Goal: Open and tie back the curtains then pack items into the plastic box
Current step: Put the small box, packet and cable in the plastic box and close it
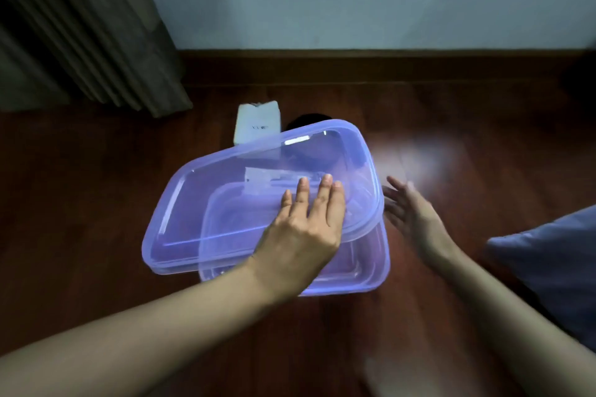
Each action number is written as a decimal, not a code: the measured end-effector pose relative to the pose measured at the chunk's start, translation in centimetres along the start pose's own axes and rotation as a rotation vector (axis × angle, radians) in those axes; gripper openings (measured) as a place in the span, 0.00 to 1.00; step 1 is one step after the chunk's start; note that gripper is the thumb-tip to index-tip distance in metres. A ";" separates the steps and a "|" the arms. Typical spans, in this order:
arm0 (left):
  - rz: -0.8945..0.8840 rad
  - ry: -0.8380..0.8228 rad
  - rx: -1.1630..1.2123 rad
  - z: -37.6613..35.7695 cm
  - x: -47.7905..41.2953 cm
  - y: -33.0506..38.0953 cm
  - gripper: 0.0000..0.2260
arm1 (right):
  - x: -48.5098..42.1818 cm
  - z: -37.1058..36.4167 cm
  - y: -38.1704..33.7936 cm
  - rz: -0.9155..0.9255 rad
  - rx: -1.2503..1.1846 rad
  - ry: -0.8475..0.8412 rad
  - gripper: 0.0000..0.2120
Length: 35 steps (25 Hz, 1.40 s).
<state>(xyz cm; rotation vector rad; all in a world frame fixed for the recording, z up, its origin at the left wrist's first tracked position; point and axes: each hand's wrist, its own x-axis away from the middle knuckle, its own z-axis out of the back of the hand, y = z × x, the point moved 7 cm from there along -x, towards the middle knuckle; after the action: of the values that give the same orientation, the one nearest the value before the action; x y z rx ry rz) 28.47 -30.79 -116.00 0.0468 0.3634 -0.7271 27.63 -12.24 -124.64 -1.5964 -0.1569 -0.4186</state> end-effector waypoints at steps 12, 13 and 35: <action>0.575 -0.125 0.263 2.3 16.1 -25.4 0.42 | -5.1 -27.9 -6.0 -0.222 -0.129 -0.379 0.06; 0.793 -0.077 0.290 2.1 18.6 -28.8 0.38 | -5.0 -29.4 -5.6 -0.240 -0.130 -0.389 0.06; 1.509 -0.145 0.297 -9.9 35.4 -39.7 0.19 | -4.1 -39.1 12.3 -0.007 0.846 -0.128 0.30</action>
<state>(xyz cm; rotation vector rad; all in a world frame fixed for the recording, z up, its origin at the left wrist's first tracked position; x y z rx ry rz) 23.66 -81.58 -134.02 0.4891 0.0075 0.7173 21.52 -51.06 -136.88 -0.7859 -0.3816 -0.2046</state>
